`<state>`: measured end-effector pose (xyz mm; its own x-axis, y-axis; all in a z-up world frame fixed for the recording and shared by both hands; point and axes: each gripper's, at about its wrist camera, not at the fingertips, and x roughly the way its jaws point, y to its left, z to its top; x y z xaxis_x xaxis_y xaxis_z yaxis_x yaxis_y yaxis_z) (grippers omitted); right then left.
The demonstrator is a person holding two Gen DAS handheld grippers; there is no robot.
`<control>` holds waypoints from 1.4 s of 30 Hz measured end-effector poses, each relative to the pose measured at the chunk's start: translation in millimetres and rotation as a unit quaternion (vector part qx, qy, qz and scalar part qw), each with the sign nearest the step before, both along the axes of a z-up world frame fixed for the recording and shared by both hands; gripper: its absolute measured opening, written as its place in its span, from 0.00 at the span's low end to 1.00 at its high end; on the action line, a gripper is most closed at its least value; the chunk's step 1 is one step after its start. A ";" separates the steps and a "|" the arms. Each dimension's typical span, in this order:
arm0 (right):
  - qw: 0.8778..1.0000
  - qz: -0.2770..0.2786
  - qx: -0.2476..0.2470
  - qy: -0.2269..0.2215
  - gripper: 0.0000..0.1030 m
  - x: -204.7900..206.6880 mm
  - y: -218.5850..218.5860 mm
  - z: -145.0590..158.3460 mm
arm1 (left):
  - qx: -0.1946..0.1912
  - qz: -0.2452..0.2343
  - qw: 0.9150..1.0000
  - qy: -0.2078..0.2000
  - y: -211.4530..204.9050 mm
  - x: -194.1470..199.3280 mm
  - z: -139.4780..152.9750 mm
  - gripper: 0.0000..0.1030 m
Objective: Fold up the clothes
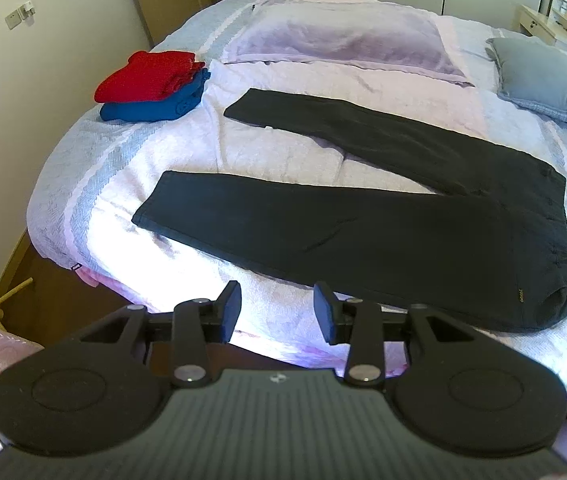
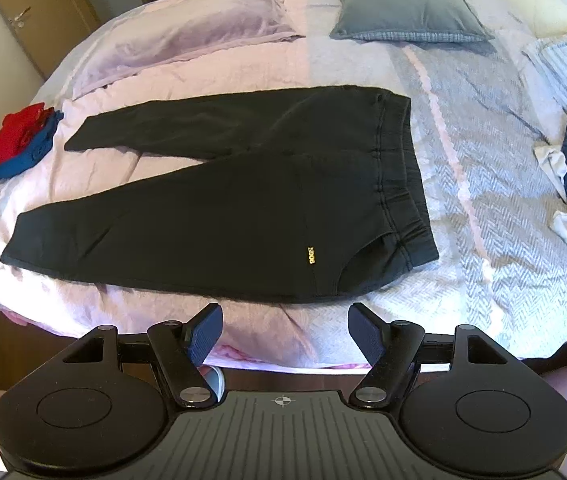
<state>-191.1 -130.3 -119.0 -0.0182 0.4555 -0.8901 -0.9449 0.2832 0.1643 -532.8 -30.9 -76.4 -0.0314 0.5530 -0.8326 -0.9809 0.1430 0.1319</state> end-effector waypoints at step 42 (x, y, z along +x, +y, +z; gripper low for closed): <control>0.978 -0.204 0.025 0.018 0.70 86.6 175.1 -29.0 | -0.029 -0.253 0.966 -0.054 332.3 101.3 -70.5 0.38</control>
